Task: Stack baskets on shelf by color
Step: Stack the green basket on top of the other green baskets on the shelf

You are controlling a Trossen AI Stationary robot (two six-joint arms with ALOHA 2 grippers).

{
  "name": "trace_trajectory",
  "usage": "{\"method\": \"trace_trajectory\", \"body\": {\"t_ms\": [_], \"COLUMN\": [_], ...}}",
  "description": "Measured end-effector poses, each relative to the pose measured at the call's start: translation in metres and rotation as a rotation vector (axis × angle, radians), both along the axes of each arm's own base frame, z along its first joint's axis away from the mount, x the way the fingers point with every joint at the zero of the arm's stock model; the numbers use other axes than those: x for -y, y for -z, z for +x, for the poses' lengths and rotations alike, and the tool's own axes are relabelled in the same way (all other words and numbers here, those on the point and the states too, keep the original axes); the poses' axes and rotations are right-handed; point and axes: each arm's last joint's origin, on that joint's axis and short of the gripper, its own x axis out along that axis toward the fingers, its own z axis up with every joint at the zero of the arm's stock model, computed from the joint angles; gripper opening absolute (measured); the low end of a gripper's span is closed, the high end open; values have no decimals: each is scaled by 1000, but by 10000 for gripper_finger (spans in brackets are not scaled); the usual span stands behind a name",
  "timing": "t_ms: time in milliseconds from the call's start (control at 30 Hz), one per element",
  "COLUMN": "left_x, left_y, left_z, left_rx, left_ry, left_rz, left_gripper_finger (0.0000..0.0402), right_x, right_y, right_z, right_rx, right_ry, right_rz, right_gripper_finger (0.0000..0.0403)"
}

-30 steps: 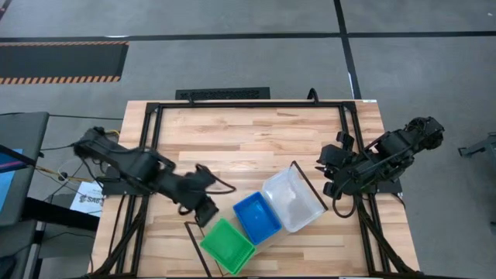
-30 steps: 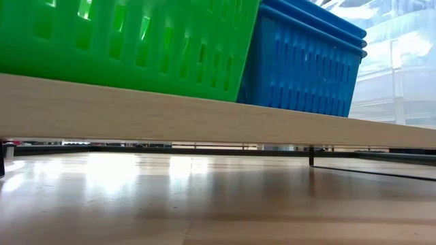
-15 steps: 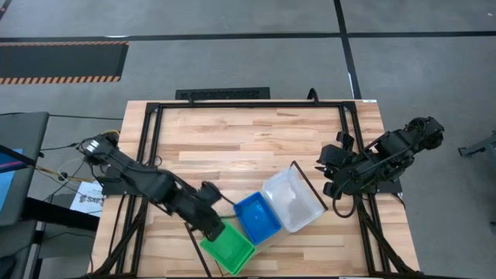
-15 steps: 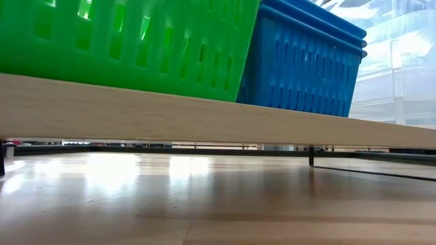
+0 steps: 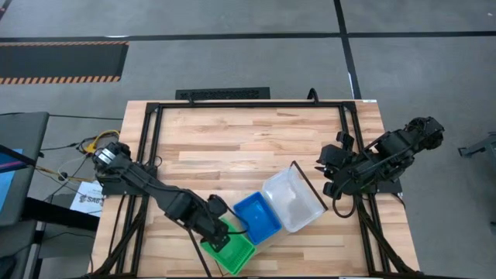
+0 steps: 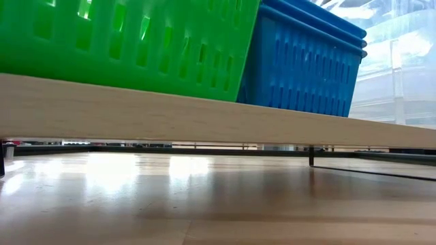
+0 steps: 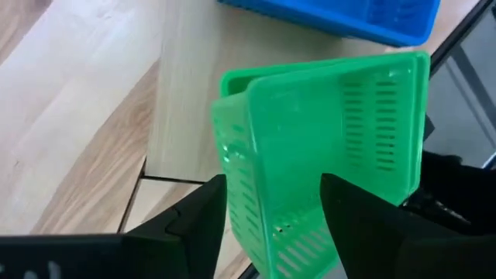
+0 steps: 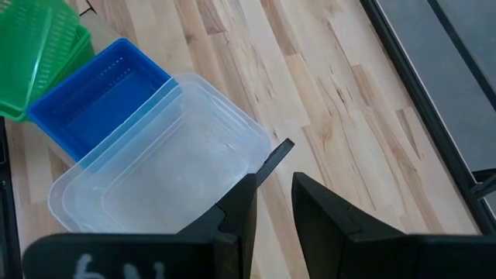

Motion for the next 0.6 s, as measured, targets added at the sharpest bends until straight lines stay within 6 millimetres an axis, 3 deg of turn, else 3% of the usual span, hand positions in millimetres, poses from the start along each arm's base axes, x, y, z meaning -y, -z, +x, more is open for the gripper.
{"method": "trace_trajectory", "body": {"t_ms": [133,367,600], "left_x": [-1,-1,-1], "left_y": [2,2,2], "left_z": [-3,-4,-3], "left_rx": [-32,-42,-33], "left_ry": [-20,-2,19], "left_rz": [7,2,6], "left_gripper_finger": [160,21,12], "right_x": [0,0,0], "right_y": [0,0,0], "right_z": [0,0,0], "right_rx": [4,7,7], "right_ry": [0,6,7], "right_rz": [2,7,8], "right_gripper_finger": [106,106,106]}}
